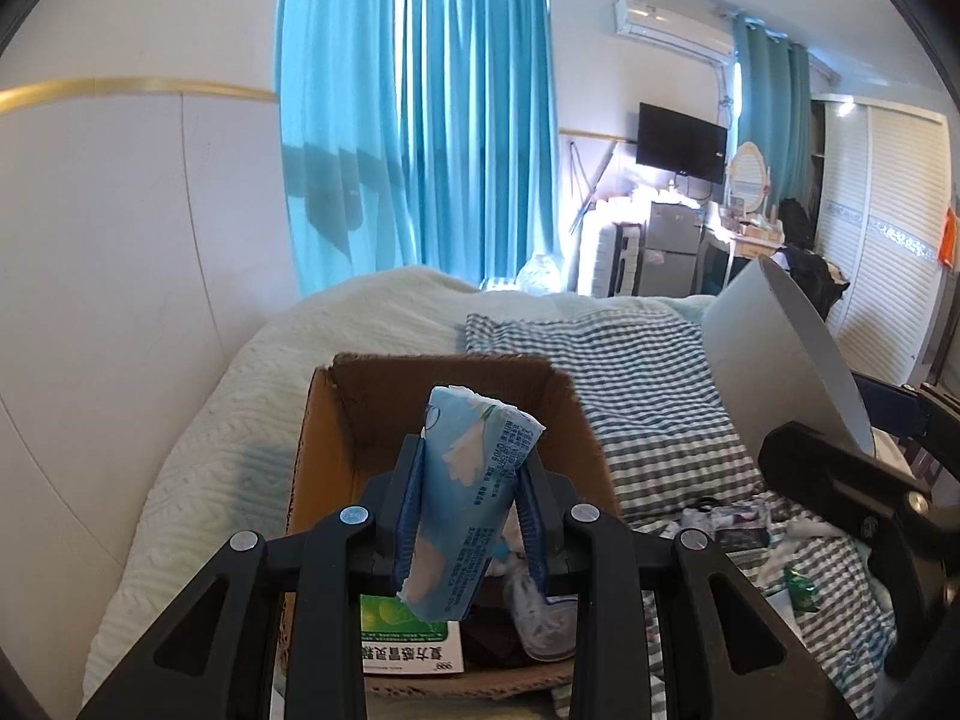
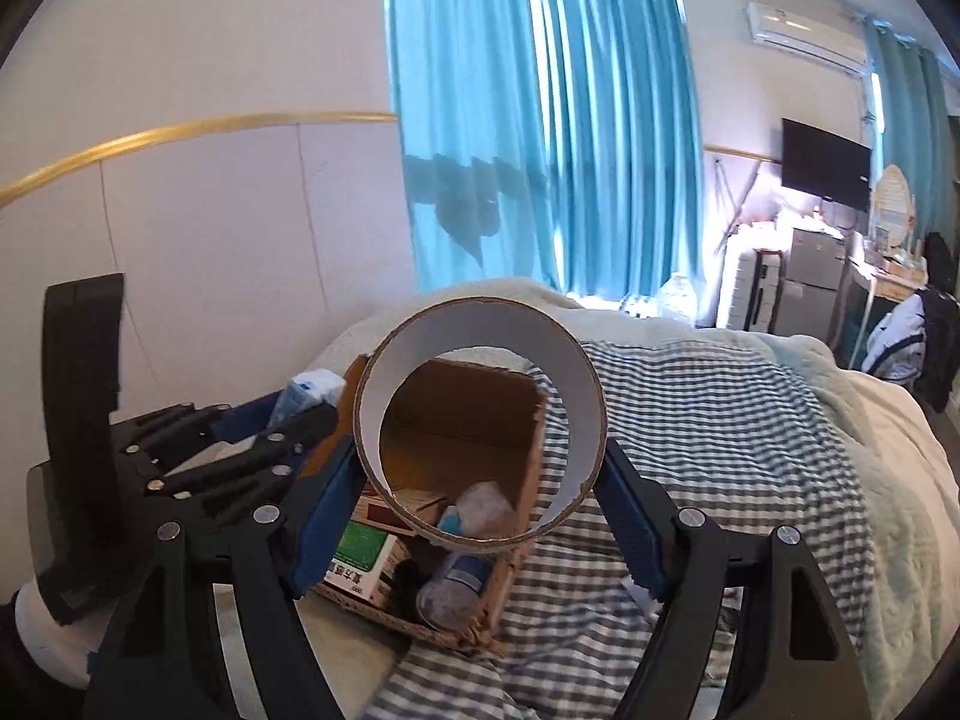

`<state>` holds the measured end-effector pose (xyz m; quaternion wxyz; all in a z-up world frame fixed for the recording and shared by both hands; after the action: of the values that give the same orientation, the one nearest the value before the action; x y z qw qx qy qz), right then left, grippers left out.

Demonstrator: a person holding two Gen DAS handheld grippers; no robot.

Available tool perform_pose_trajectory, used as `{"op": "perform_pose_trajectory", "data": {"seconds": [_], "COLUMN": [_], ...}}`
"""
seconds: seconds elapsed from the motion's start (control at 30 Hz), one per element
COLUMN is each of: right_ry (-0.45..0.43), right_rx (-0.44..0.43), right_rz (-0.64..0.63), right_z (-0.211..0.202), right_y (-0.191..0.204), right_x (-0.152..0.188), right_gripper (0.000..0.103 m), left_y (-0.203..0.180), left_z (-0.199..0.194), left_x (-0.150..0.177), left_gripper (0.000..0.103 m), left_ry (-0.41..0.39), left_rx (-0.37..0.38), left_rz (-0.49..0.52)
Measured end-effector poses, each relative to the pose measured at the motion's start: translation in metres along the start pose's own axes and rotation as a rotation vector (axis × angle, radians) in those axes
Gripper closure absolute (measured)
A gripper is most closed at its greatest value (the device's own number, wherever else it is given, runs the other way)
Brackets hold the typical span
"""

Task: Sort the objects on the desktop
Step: 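Lift and carry the tissue pack and tape roll over the cardboard box, then open the left gripper to drop the tissue pack while the right drops the tape roll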

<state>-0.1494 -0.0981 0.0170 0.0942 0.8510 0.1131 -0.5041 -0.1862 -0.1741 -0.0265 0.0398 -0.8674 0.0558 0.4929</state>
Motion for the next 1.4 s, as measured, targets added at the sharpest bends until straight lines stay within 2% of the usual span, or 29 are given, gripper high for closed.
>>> {"op": "perform_pose_trajectory", "data": {"seconds": [0.27, 0.47, 0.63, 0.8, 0.97, 1.07, 1.13, 1.17, 1.23, 1.27, 1.4], "right_ry": [0.062, 0.122, 0.161, 0.202, 0.241, 0.246, 0.252, 0.251, 0.244, 0.238, 0.202], "right_rx": [-0.033, -0.023, -0.038, -0.031, -0.059, -0.07, -0.089, -0.094, -0.096, -0.089, -0.076], "right_rz": [0.012, 0.024, 0.027, 0.065, 0.084, 0.085, 0.086, 0.089, 0.097, 0.102, 0.119], "right_z": [0.061, 0.109, 0.144, 0.174, 0.191, 0.195, 0.195, 0.194, 0.191, 0.189, 0.174], "right_y": [0.015, 0.014, 0.013, 0.009, 0.014, 0.016, 0.018, 0.018, 0.017, 0.016, 0.011], "right_x": [0.009, 0.021, 0.033, 0.049, 0.059, 0.061, 0.06, 0.059, 0.056, 0.053, 0.037], "right_gripper": [0.027, 0.027, 0.027, 0.027, 0.027, 0.026, 0.026, 0.025, 0.021, 0.017, 0.016], "left_y": [0.029, 0.044, 0.051, 0.05, 0.048, 0.044, 0.044, 0.045, 0.045, 0.045, 0.042], "left_z": [0.049, 0.091, 0.104, 0.116, 0.118, 0.115, 0.114, 0.114, 0.11, 0.109, 0.096], "left_x": [0.013, 0.029, 0.044, 0.059, 0.063, 0.063, 0.062, 0.06, 0.056, 0.055, 0.045], "left_gripper": [0.074, 0.074, 0.074, 0.074, 0.073, 0.068, 0.053, 0.05, 0.033, 0.03, 0.026], "left_ry": [0.077, 0.165, 0.197, 0.229, 0.24, 0.24, 0.235, 0.23, 0.213, 0.209, 0.197], "left_rx": [-0.007, 0.036, 0.046, 0.054, 0.041, 0.041, 0.045, 0.04, 0.03, 0.023, 0.018], "left_rz": [-0.047, -0.041, -0.066, -0.044, -0.026, -0.013, -0.009, -0.006, -0.006, -0.008, -0.02]}}
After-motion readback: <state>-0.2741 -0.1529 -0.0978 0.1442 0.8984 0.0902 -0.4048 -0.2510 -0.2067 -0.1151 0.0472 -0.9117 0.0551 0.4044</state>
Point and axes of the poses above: each gripper's, at about its wrist camera, not at the fingertips, and z roughly the way its jaws point, y to its left, x to its underside, the point moved 6 cm from there along z, roughly the way its jaws point, and after that the axes turned 1 degree about x, right-handed, at the moved point
